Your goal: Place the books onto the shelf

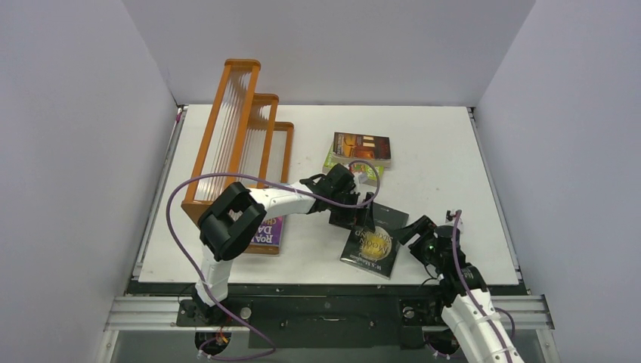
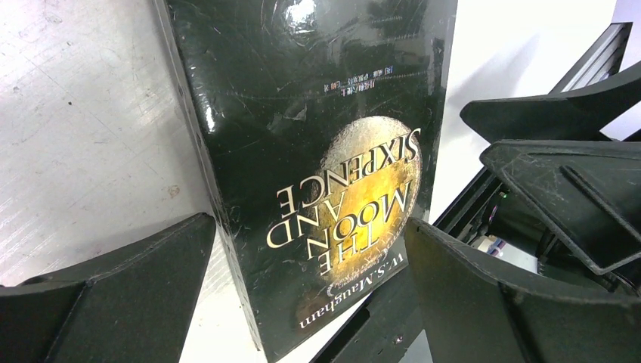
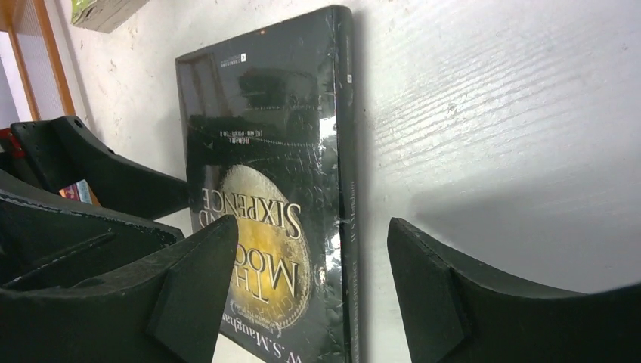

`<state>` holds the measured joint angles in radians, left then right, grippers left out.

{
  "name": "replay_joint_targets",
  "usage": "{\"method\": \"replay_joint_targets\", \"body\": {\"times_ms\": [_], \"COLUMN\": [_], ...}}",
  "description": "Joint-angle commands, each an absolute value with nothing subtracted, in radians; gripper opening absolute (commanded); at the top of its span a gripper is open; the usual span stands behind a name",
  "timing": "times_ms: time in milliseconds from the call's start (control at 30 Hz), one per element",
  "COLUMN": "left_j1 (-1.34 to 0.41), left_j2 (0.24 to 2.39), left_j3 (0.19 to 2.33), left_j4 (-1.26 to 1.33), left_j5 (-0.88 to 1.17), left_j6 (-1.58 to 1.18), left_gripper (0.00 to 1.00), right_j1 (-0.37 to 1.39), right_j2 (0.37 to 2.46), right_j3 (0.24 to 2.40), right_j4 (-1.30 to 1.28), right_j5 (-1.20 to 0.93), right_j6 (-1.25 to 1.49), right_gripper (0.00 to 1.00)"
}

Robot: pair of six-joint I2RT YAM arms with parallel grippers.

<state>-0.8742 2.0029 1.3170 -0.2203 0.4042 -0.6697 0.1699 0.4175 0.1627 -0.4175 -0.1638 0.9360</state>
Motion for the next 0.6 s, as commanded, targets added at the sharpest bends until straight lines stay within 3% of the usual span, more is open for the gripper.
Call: {"method": "replay_joint_targets", "body": {"times_ms": [0,267,567], "left_j1": [-0.871,-0.882,-0.892], "left_j2": [1.956,1.984,1.989], "left_j3": [1.305,1.318,1.333], "left_j4": [-0.218,-0.216,-0.238], "left_j5": [0.413,0.419,0.401], "left_j6": [-0.666,-0.675,-0.664], "left_gripper": [0.97,0.97,0.97], "right_j1": [0.183,0.195,0.198], "right_j2": [0.392,0.508,0.529], "right_j3": [0.136,-0.004,-0.076], "right_j4": [-0.464,-0.130,0.246], "right_j5": [-0.189,-0.417,-0.522], "right_j6": [0.947,1.093,1.317], "right_gripper": [0.68,0.67,0.63]}}
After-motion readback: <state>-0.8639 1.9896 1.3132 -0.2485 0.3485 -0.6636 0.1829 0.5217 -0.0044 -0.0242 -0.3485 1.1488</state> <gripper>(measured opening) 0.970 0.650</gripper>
